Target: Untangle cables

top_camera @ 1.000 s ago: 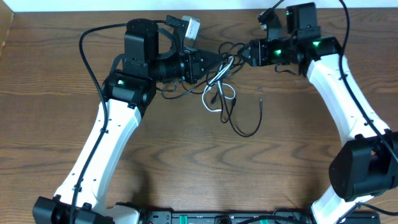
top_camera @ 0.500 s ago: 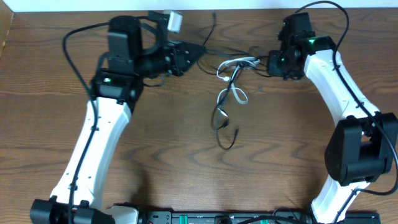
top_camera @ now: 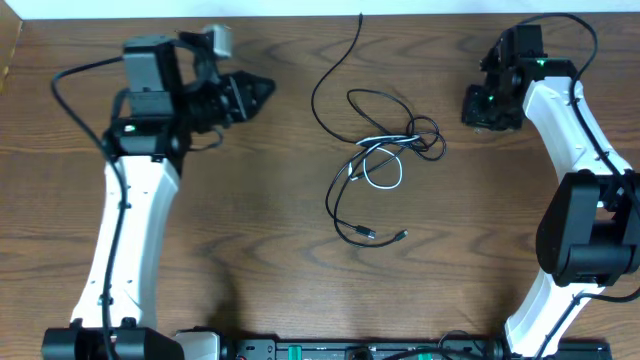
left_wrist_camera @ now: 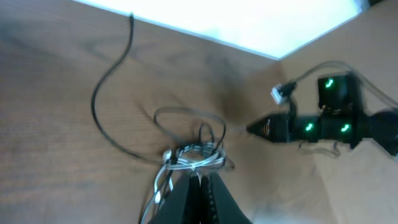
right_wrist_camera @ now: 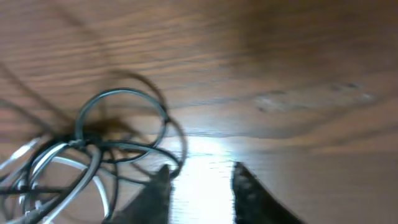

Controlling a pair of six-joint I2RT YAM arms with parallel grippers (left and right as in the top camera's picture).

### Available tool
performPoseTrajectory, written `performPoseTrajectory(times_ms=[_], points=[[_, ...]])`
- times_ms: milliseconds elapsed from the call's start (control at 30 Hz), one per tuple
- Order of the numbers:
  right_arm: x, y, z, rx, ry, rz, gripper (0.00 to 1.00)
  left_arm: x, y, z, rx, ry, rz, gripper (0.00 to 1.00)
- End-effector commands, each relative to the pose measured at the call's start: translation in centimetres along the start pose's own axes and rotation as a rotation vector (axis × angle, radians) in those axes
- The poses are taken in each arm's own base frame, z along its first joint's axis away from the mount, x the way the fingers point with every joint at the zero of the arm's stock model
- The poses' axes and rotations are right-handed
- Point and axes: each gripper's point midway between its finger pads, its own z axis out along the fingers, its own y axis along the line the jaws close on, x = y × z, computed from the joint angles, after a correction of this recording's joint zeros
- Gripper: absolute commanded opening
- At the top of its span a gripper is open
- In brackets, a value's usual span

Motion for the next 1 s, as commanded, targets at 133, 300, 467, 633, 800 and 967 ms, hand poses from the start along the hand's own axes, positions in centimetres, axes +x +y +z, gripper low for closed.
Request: performPoseTrajectory(times_ms=[133,300,467,633,800,967], points=[[0.3,1.9,-0.2,-0.098,0.013,-0.063,0.61,8.5,-3.7,8.9,0.108,0.296,0.313,0.65],[0.6,1.9,-0.2,-0.098,0.024,-0.061,0.69,12.9,-1.6,13.7,0.015,0.420,0.397,0.85],[0.9,1.9,-0.2,-0.096,0.039,-0.059,0.70,14.7,-0.5,18.7,0.023,0.418,0.456,0.88],[1.3,2.2,-0.1,-0.098,0.050,-0.066,0.70,16.5,0.2,21.1,0.039,0.439,0.469,0.88],[1.6,3.8,-0.1,-0.142,0.055,-0.104,0.70,17.5,0.9,22.0,0.036,0.459,0.463,0.50],[1.9,7.3,-0.7,-0.314,0.051,-0.223,0.67,14.5,0.0,20.2,0.018,0.389,0.391,0.07]])
